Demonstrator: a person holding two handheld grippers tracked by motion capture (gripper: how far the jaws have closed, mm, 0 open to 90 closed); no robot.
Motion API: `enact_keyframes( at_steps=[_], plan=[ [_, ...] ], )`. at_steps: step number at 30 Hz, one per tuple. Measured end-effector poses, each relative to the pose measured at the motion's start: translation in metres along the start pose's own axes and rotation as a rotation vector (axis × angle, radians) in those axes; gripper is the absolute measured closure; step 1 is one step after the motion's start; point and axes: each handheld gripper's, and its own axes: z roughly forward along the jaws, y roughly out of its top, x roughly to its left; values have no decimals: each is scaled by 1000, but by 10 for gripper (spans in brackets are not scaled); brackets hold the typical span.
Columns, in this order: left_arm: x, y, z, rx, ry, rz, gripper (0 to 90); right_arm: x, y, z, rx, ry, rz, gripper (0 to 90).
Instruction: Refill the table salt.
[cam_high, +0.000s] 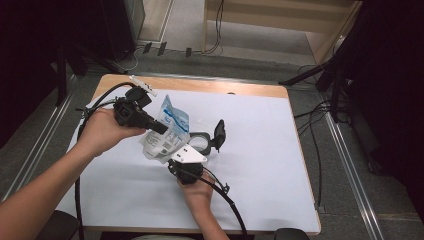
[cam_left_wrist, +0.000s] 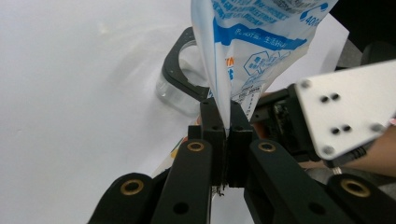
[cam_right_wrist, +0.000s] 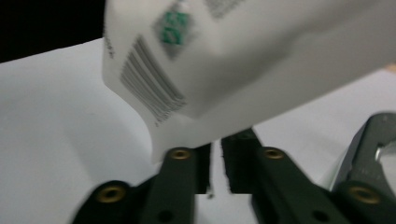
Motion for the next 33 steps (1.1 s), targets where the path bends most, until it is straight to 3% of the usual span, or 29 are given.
enact_keyframes(
  at_steps=[8,12,17,19,20,21,23,26,29,33],
  plan=[
    [6,-6,-9,-18,66,-15,900,-13,-10,-18,-22,40,85,785],
    [6,-6,-8,-22,59,-18,900,-13,-8,-20,-51,82,94,702],
    [3,-6,-5,-18,57,17,900,-11,-3,-16,-67,114,90,679],
    [4,-7,-3,-17,34,22,900,-11,0,-17,-87,128,83,667],
    [3,-7,-1,-26,35,47,900,-11,2,-17,-88,137,81,668],
    [2,-7,-1,-23,14,43,900,-11,4,-16,-87,144,77,679],
    [0,-8,-1,-28,19,56,900,-12,6,-15,-72,156,83,734],
    [1,-9,-4,-37,10,64,900,-16,8,-15,-51,190,98,896],
    [5,-11,-7,-55,-1,66,900,-19,9,-16,-54,219,124,900],
    [11,-14,-11,-67,-8,84,900,-20,11,-19,-57,233,116,900]
  ],
)
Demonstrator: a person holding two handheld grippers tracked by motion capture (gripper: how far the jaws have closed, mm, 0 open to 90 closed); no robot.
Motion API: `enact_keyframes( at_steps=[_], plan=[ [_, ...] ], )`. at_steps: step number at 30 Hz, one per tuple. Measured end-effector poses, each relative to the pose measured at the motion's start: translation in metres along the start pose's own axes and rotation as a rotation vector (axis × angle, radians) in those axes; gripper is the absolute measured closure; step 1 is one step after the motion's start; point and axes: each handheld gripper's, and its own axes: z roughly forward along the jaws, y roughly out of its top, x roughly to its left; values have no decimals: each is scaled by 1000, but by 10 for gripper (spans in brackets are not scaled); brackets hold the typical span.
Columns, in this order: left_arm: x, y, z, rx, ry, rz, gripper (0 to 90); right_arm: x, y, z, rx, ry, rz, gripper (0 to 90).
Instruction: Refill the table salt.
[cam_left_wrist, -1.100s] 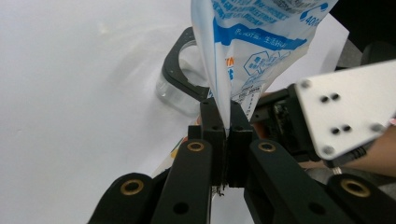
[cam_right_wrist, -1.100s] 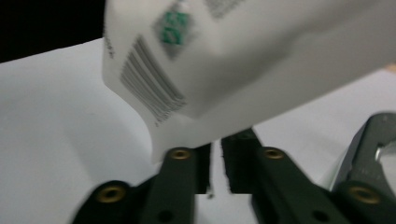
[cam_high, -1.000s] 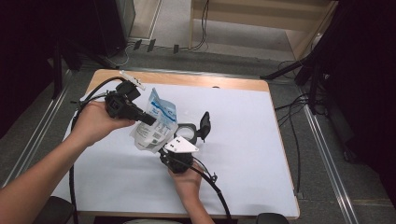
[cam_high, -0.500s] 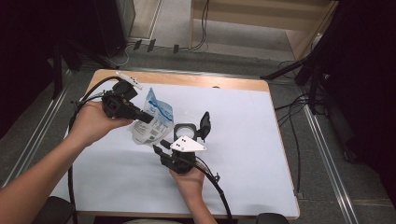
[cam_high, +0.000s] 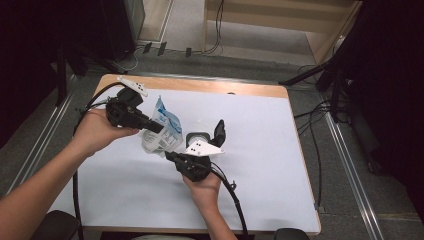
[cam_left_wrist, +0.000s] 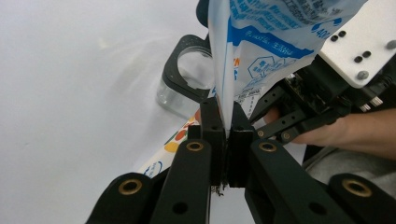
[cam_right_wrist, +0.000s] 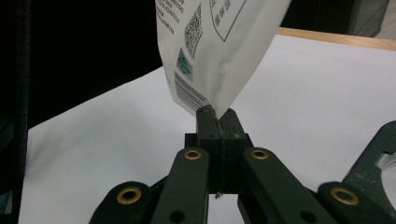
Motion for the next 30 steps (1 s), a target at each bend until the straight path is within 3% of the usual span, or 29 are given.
enact_keyframes(
  at_steps=[5,6,9,13,16,19,20,22,24,26,27,30],
  plan=[
    [1,-4,-2,-3,17,-6,900,-3,2,-1,4,-12,7,900],
    [-1,-5,-2,-8,49,-3,900,-4,2,-1,6,-16,9,864],
    [-1,-7,-1,14,73,9,900,-4,6,-5,-59,-22,-2,669],
    [-3,-8,4,21,44,3,900,-5,13,-5,-78,-20,5,561],
    [-7,-6,10,29,30,22,900,-6,17,-2,-85,9,34,609],
    [-8,-6,14,44,22,33,900,-8,21,-4,-73,21,65,851],
    [-8,-7,14,42,18,42,900,-10,21,-5,-74,34,75,893],
    [-6,-8,13,27,11,68,895,-9,23,-9,-71,22,48,900],
    [-5,-10,9,-18,14,143,794,-10,25,-11,-63,39,49,900],
    [-2,-12,6,-21,6,150,673,-11,25,-13,-57,33,36,900],
    [0,-14,3,-26,27,159,671,-11,25,-13,-57,34,40,900],
    [8,-19,-2,-40,9,157,654,-14,26,-16,-57,34,38,900]
  ],
)
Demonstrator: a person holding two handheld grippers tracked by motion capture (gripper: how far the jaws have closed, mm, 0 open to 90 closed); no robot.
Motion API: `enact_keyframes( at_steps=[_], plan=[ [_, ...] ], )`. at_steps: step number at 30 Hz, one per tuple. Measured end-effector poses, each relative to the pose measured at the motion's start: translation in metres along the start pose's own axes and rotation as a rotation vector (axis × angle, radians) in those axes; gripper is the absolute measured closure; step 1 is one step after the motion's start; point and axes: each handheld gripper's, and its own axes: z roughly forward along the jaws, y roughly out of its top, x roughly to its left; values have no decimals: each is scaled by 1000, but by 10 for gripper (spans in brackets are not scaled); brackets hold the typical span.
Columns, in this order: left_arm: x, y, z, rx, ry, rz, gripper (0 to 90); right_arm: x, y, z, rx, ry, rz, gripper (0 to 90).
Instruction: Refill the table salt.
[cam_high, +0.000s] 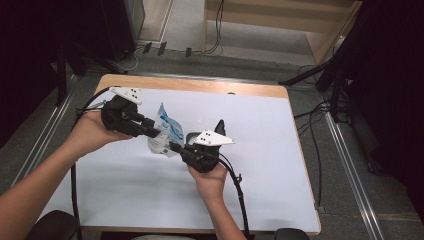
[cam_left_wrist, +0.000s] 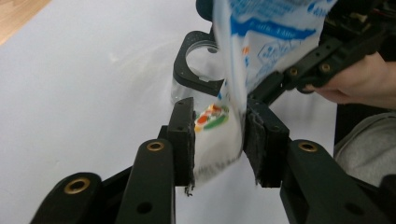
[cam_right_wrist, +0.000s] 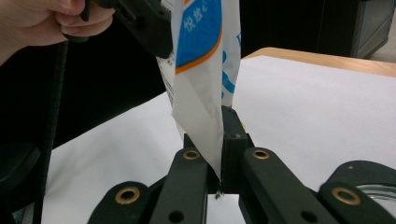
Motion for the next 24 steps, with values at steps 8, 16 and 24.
enact_keyframes(
  at_steps=[8,16,24],
  plan=[
    [5,-5,-10,-27,18,-4,686,-6,1,-5,7,11,4,900],
    [3,-2,-12,-45,-1,7,685,-6,0,-4,25,10,1,900],
    [5,-1,-9,-21,8,3,709,-3,-1,-2,40,23,-26,900]
  ],
)
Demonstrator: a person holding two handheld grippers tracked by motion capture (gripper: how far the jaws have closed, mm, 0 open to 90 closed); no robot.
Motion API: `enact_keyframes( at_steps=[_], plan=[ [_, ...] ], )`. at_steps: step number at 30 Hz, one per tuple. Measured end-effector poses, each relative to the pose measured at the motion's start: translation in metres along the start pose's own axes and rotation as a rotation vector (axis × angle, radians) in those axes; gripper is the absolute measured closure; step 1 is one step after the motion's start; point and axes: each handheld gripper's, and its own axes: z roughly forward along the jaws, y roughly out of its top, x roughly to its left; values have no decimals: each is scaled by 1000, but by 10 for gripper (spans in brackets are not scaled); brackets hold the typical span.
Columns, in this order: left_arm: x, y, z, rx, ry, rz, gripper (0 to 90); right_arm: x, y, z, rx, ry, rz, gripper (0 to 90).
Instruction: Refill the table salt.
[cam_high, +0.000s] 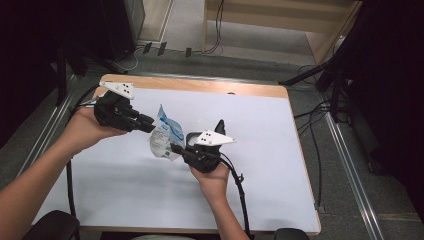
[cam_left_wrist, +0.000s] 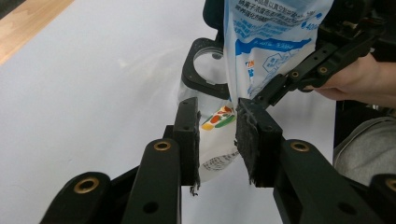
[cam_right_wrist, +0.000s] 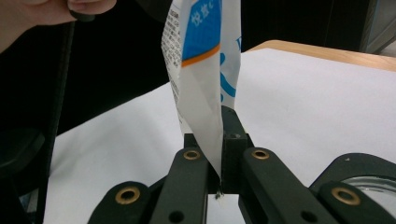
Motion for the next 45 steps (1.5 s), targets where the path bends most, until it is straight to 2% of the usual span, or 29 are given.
enact_keyframes(
  at_steps=[3,5,10,14,15,18,20,21,22,23,24,25,27,30,31,35,37,40,43,45],
  plan=[
    [0,0,1,10,-6,3,711,0,0,-1,4,2,-8,900],
    [0,0,3,19,9,3,711,1,0,0,9,8,-16,900],
    [3,-2,7,19,-21,-20,722,3,-1,1,18,23,-41,900],
    [5,-4,11,39,-89,-48,867,5,-1,2,31,41,-65,900],
    [5,-4,11,49,-83,-55,900,6,-2,2,36,43,-67,900],
    [6,-5,10,61,-92,-79,900,6,-3,3,43,50,-64,900],
    [6,-6,5,41,-81,-70,900,4,-2,2,35,50,-54,900],
    [7,-7,1,22,-77,-81,900,3,-2,1,36,39,-42,900],
    [8,-8,-6,-2,-71,-93,900,2,-2,0,43,19,-33,900],
    [12,-10,-13,-20,-88,-104,900,-1,-3,0,51,-5,-18,900],
    [13,-11,-20,-44,-59,-100,900,-4,-5,-2,62,-27,0,900],
    [14,-13,-24,-61,-63,-98,900,-7,-7,-3,65,-32,12,900],
    [12,-14,-29,-72,-57,-76,900,-9,-9,-5,50,-29,2,900],
    [8,-13,-24,-57,-55,-48,900,-8,-6,-5,18,11,20,900],
    [6,-12,-20,-41,-62,-27,900,-7,-5,-4,18,16,13,900],
    [1,-7,-9,-38,-68,5,900,-3,-2,-2,25,30,-11,900],
    [0,-6,-5,-31,-78,23,854,-3,-2,-3,25,39,-10,900],
    [0,-6,2,-16,-115,48,684,-4,-1,-4,16,61,-6,900],
    [0,-9,11,-6,-142,87,593,-5,0,-6,7,80,6,900],
    [0,-12,16,-5,-144,117,533,-6,0,-7,12,83,2,900]
  ],
)
